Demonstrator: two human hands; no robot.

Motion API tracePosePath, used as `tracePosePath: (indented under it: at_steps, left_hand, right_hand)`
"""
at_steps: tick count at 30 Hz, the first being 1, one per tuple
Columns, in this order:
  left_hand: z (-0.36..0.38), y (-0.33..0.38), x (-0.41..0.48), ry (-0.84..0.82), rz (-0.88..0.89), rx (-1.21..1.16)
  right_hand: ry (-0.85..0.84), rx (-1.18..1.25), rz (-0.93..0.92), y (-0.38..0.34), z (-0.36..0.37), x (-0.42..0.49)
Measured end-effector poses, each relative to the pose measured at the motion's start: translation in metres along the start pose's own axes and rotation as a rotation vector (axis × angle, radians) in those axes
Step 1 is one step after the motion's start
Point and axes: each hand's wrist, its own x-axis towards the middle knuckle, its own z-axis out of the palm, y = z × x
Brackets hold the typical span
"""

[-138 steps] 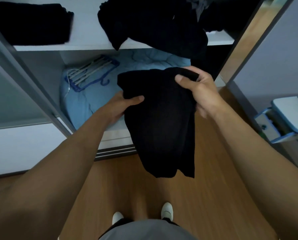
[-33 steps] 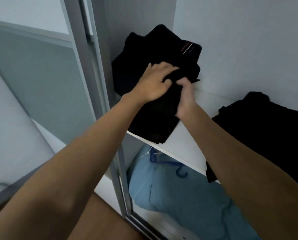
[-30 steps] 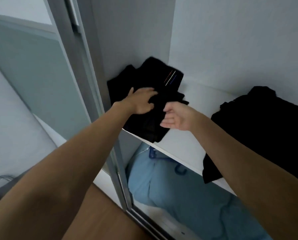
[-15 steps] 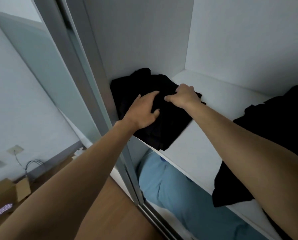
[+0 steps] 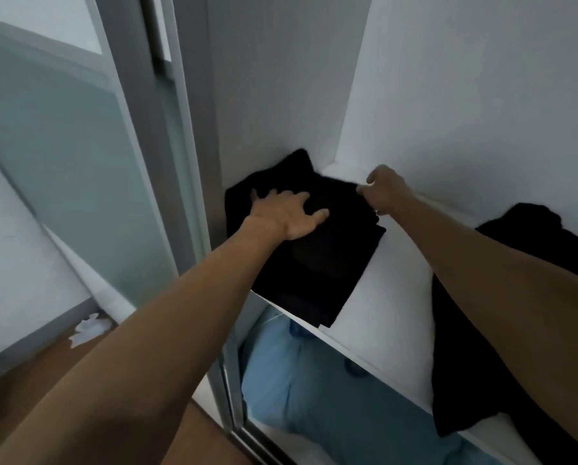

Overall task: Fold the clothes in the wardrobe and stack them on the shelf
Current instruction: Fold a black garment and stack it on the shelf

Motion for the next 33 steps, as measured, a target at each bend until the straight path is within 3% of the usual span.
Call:
tracePosePath:
  at_steps: [2, 6, 10, 12, 15, 18, 20, 25, 27, 31, 33]
  left_hand:
    - [0.006, -0.001, 0.006, -0.126, -0.015, 0.053]
    - [-0.002, 0.014, 0.014, -0.156, 0.018, 0.067]
    - [0.006, 0.071, 0.009, 0.091, 0.361, -0.208]
    - [0.017, 0.111, -0.003, 0.118, 0.557, -0.335]
    - [0.042, 0.166, -0.018, -0.042, 0.703, -0.426]
    - [0.072, 0.205, -0.027, -0.333, 0.662, -0.518]
    - [0.089, 0.222, -0.033, -0.431, 0.596, -0.593]
    - [0.109, 0.244, -0.037, -0.251, 0.539, -0.433]
    - [0.107, 0.245, -0.036, -0.253, 0.545, -0.37]
    - [0.105, 0.24, -0.039, -0.197, 0.523, -0.213]
    - [0.105, 0.24, -0.045, -0.121, 0.48, -0.133]
  right_hand:
    - [-0.084, -0.054, 0.089, 0.013, 0.01, -0.006]
    - [0.004, 0.055, 0.051, 0.033, -0.004, -0.028]
    - [0.222, 0.118, -0.021, 0.066, -0.054, -0.077]
    - [0.345, 0.051, 0.024, 0.092, -0.082, -0.11]
    - [0.436, -0.091, 0.244, 0.149, -0.119, -0.164]
    - [0.314, -0.18, 0.62, 0.207, -0.136, -0.215]
    - [0.26, -0.197, 0.734, 0.232, -0.136, -0.243]
    - [0.233, -0.194, 0.617, 0.25, -0.138, -0.264]
    - [0.258, -0.217, 0.571, 0.25, -0.146, -0.265]
    - [0.563, -0.379, 0.389, 0.247, -0.173, -0.266]
    - [0.601, -0.455, 0.348, 0.257, -0.188, -0.265]
